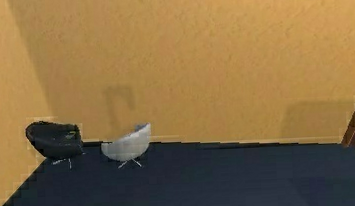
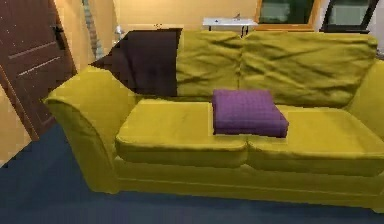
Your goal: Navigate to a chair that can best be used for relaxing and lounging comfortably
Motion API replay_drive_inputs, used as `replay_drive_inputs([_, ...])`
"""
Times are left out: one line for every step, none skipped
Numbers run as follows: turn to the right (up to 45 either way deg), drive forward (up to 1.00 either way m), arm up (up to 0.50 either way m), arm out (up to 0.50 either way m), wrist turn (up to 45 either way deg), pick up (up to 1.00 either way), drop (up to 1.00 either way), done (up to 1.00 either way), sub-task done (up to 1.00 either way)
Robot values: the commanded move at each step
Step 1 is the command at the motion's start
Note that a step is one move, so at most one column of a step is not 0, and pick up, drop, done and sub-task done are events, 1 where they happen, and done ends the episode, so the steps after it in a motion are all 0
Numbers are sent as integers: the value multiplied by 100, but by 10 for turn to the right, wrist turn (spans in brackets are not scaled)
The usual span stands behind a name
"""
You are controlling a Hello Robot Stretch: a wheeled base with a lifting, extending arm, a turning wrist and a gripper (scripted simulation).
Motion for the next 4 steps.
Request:
replay_drive_inputs([90,0,0,0,0,0,0,0,0])
replay_drive_inputs([0,70,0,0,0,0,0,0,0])
replay_drive_inputs([-450,0,0,0,0,0,0,0,0])
replay_drive_inputs([0,0,0,0,0,0,0,100,0])
